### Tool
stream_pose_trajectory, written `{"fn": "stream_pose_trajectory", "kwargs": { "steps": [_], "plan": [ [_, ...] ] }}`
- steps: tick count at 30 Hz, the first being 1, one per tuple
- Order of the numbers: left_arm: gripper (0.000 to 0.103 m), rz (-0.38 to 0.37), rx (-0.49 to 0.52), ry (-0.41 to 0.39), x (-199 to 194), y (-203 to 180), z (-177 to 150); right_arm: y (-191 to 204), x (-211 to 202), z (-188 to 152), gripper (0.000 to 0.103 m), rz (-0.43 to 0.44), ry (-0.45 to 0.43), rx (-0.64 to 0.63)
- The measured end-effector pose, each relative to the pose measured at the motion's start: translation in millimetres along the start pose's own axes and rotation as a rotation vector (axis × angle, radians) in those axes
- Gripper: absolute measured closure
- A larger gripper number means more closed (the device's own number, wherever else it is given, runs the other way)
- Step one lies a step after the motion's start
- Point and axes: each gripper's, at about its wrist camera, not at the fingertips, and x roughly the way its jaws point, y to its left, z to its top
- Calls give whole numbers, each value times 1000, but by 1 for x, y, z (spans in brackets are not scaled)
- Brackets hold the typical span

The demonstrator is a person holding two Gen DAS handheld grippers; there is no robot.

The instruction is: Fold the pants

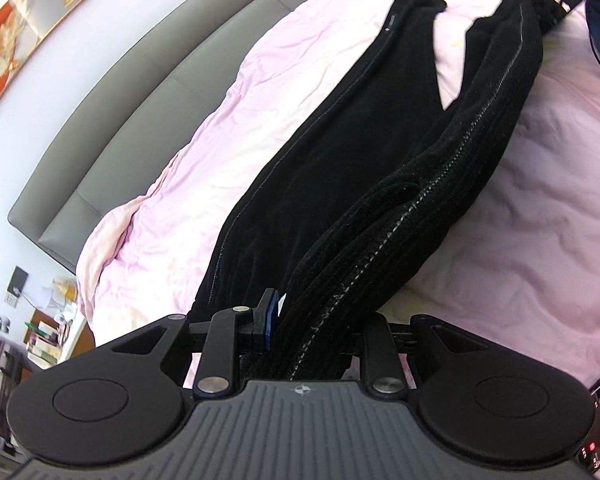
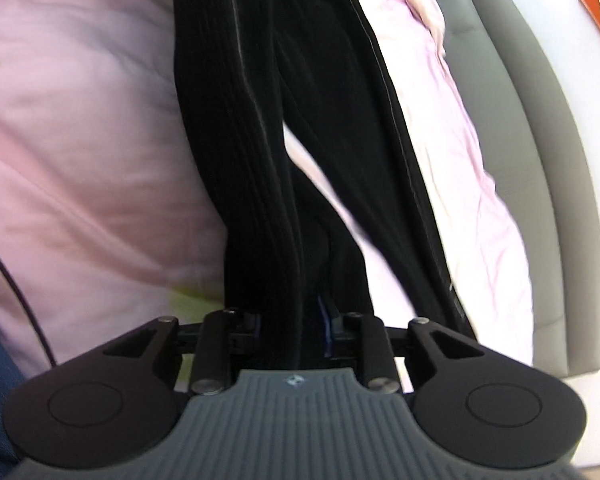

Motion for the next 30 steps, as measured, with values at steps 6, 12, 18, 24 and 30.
{"fn": "stream_pose_trajectory", "kwargs": {
  "steps": [6, 12, 18, 24, 30],
  "plan": [
    [77, 4, 3, 13, -3, 1, 3, -18, 3, -29, 98, 34, 77, 110],
    [76, -12, 22, 27, -4, -3, 1, -28, -32, -32, 102, -22, 41, 189],
    [76, -51, 71, 47, 4, 31, 23, -71, -66, -38, 102, -96, -13, 142],
    [76, -74, 65, 62, 62, 99, 64, -165, -45, -26, 102, -120, -15, 81],
    [74, -151, 11, 157, 166, 149, 90, -247, 40, -8, 102, 102, 40, 7]
  ]
}}
